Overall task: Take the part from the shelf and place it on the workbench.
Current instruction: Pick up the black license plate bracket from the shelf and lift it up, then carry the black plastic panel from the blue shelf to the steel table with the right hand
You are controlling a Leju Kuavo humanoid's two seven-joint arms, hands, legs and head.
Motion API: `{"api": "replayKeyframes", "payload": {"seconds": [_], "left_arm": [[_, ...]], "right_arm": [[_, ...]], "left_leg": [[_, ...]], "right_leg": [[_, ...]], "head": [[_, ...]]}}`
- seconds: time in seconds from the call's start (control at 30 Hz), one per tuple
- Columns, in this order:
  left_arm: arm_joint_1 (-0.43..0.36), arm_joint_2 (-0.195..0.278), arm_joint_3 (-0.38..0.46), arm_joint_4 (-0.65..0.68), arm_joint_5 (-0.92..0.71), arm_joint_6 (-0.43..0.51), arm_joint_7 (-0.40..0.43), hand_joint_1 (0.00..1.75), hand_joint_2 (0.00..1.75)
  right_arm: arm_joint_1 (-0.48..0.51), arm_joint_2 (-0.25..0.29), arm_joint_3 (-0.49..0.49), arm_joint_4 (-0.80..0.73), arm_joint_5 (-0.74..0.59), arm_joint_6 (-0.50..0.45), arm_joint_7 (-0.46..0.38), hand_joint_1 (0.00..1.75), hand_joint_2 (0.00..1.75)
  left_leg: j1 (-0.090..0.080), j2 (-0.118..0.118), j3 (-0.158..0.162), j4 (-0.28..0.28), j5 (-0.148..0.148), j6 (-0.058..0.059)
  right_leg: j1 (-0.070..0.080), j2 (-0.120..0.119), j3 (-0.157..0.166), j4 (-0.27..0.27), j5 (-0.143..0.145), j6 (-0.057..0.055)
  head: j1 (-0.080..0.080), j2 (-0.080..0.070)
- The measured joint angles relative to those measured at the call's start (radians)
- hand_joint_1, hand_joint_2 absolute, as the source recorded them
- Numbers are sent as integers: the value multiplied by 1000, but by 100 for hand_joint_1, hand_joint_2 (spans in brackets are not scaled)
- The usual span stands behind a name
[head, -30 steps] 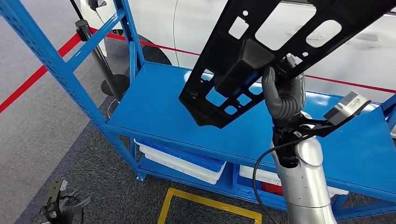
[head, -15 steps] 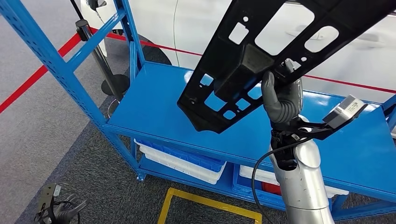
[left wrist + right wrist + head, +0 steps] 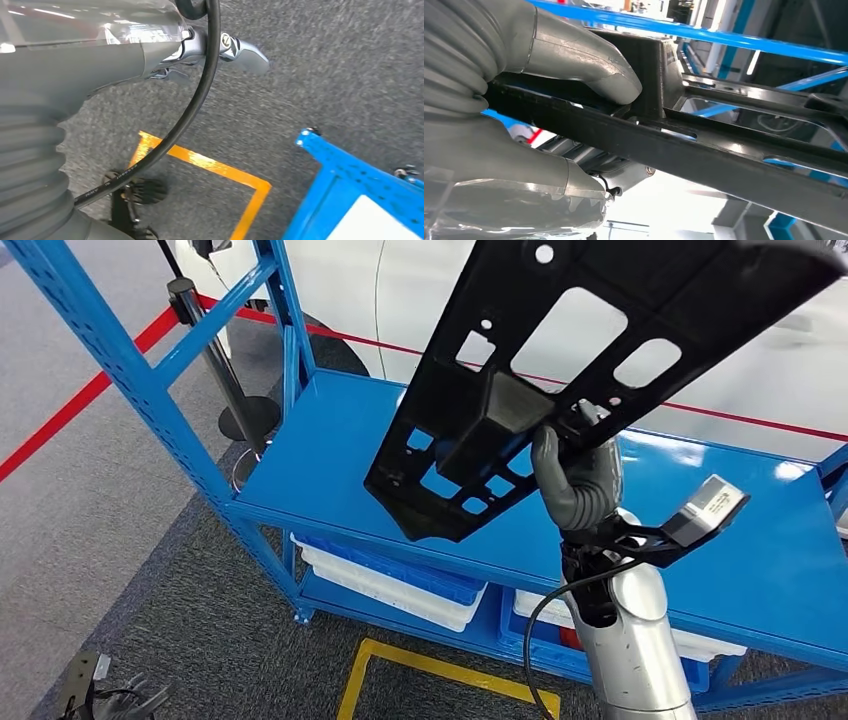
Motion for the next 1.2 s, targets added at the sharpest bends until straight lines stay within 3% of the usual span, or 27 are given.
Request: {"api": "replayKeyframes", "payload": {"seconds": [0.03,0.13,0.2,0.3,0.33,0.4,0.47,0.5,0.53,0.57,0.67,0.7,0.8,0.83,0.87,0.97,1.0,1.03,1.07,1.13,1.2], "left_arm": [[7,4,0,0,-4,-3,-3,0,175],[21,20,0,0,-9,-14,-11,0,175],[31,34,0,0,-11,-26,-20,0,175],[54,58,0,1,-20,-47,-38,0,175],[63,67,0,1,-22,-54,-46,0,175],[81,86,0,3,-26,-66,-59,0,175],[95,103,0,5,-30,-74,-65,0,175],[101,111,0,7,-33,-78,-66,0,175],[106,119,0,8,-36,-82,-67,0,175],[111,128,0,10,-38,-87,-68,0,175],[122,158,0,12,-40,-106,-77,0,175],[126,168,0,14,-42,-112,-80,0,175],[139,195,0,19,-51,-128,-86,0,175],[142,201,0,21,-53,-132,-87,0,175],[145,207,0,22,-56,-136,-89,0,175],[152,224,0,25,-60,-149,-89,0,175],[154,228,0,27,-62,-152,-89,0,175],[156,232,0,28,-63,-156,-89,0,175],[157,235,0,29,-65,-159,-89,0,175],[159,241,0,31,-68,-163,-88,0,175],[159,246,0,33,-71,-165,-88,0,175]], "right_arm": [[4,0,6,5,3,-3,-1,175,175],[7,1,23,19,7,-9,-4,175,175],[11,1,34,29,6,-9,-8,175,175],[20,3,48,44,1,-8,-21,175,175],[22,4,53,48,-1,-8,-27,175,175],[29,4,61,58,-7,-6,-37,175,175],[36,4,69,68,-14,-5,-40,175,175],[37,4,72,74,-16,-5,-39,175,175],[38,4,75,79,-19,-6,-38,175,175],[37,4,78,83,-21,-6,-37,175,175],[32,5,82,95,-32,-6,-36,175,175],[30,5,84,98,-36,-6,-36,175,175],[25,6,85,111,-47,-7,-36,175,175],[22,5,85,115,-50,-7,-36,175,175],[19,5,85,120,-52,-6,-36,175,175],[10,5,86,137,-57,-6,-36,175,175],[9,5,87,144,-59,-6,-36,175,175],[7,5,87,151,-61,-6,-36,175,175],[5,5,88,156,-63,-6,-36,175,175],[-6,5,88,165,-65,-6,-35,175,175],[-19,6,89,170,-67,-6,-33,175,175]], "left_leg": [[1,0,-3,4,-1,-2],[4,-2,-12,21,-7,-16],[4,-4,-22,29,-6,-31],[6,-5,-31,33,-6,-52],[8,-4,-38,48,-22,-56],[11,-3,-71,135,-90,-62],[12,-3,-115,259,-156,-65],[11,-3,-123,294,-167,-67],[11,-3,-114,293,-158,-67],[11,-3,-84,253,-134,-66],[7,-4,28,72,-78,-58],[3,-5,40,46,-75,-54],[-1,-4,27,36,-56,-37],[1,-2,20,33,-46,-28],[4,0,10,29,-33,-19],[4,2,-32,29,1,-7],[2,2,-46,29,11,-7],[2,2,-59,30,20,-7],[1,2,-71,31,29,-9],[-2,1,-89,32,45,-13],[-4,0,-99,31,62,-21]], "right_leg": [[-3,0,6,-7,18,2],[-7,0,95,-175,99,0],[-2,2,123,-237,108,-11],[2,3,116,-246,114,-34],[2,2,113,-250,119,-43],[3,-1,107,-255,129,-59],[8,-2,94,-253,138,-67],[10,-3,86,-251,142,-68],[12,-3,77,-248,147,-68],[13,-3,69,-243,151,-67],[15,-3,50,-230,162,-55],[15,-4,47,-228,167,-49],[14,-3,42,-232,183,-30],[14,-2,36,-226,171,-24],[14,-2,24,-204,142,-19],[10,-1,-22,-37,4,-10],[10,-2,-28,14,-15,-8],[10,-2,-19,35,-11,-8],[11,-1,7,20,10,-10],[17,-1,108,-104,51,-25],[23,-3,195,-235,54,-42]], "head": [[0,0],[1,0],[1,0],[0,0],[-1,0],[-5,0],[-9,0],[-10,0],[-10,0],[-10,0],[-10,0],[-10,0],[-9,0],[-8,0],[-6,0],[-2,0],[-2,0],[-2,0],[-1,0],[-1,0],[-3,0]]}}
